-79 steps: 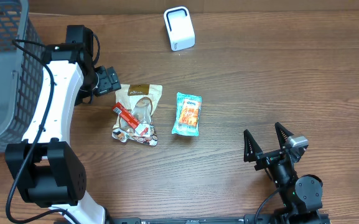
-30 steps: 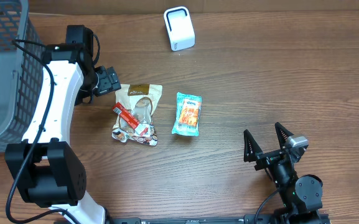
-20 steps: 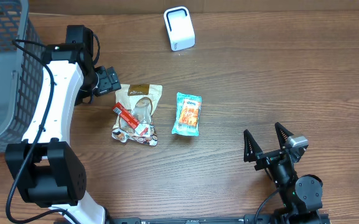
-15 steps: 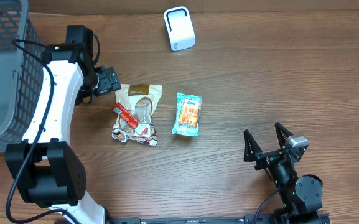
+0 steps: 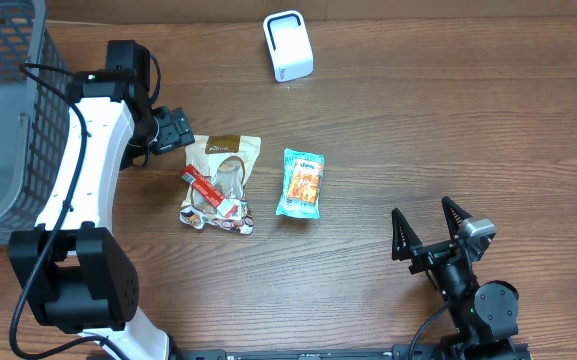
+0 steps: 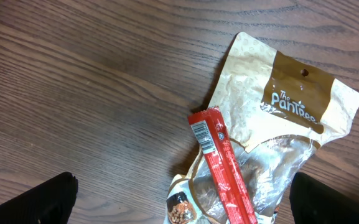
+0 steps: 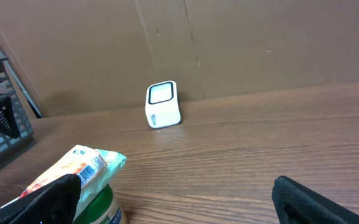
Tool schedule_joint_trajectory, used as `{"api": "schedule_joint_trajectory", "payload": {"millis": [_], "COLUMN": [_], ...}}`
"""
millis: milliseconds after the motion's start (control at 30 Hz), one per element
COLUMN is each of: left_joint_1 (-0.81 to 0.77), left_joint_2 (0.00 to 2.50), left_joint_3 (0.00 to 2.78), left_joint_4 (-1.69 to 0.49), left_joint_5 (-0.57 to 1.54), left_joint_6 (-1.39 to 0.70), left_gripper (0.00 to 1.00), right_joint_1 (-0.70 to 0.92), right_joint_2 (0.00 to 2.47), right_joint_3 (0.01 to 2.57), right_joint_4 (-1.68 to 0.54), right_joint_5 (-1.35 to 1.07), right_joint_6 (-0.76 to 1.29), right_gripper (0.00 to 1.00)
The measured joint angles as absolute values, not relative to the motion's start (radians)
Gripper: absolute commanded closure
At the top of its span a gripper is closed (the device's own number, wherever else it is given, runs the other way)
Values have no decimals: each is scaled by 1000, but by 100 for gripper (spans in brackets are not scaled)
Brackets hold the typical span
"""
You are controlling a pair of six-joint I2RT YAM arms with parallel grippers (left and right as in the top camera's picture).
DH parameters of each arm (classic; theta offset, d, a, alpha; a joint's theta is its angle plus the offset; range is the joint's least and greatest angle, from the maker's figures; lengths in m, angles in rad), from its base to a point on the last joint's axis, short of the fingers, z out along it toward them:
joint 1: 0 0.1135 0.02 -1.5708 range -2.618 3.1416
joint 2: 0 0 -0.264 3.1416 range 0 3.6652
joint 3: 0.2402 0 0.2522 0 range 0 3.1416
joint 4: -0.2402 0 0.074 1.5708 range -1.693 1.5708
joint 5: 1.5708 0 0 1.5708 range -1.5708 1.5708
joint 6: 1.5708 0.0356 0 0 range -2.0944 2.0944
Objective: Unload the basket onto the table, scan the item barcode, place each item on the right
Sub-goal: 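Place the brown snack bag beside the teal packet and open the left gripper, then raise the right gripper and move it left toward the teal packet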
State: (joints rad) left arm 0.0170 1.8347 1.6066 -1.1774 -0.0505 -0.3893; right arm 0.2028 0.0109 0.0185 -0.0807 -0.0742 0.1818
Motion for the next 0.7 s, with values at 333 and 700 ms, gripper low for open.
{"api": "schedule_joint_trajectory", "payload": {"millis": [333,700], "left_joint_1": [17,17], "left_joint_2": [1835,1835], "left_joint_3": [1607,1607], "left_joint_4": [-1178,-1177], "left_joint_5": [-51,-51], "left_joint_6": [-389,-389], "left_gripper": [0,0], "right_joint_1": [203,203], "right_joint_2": [11,11], "right_joint_3": [19,20], "right_joint_4": [-81,-114], "right_joint_5": [-74,-112], "right_joint_6": [182,222], "right_gripper": [0,0]}}
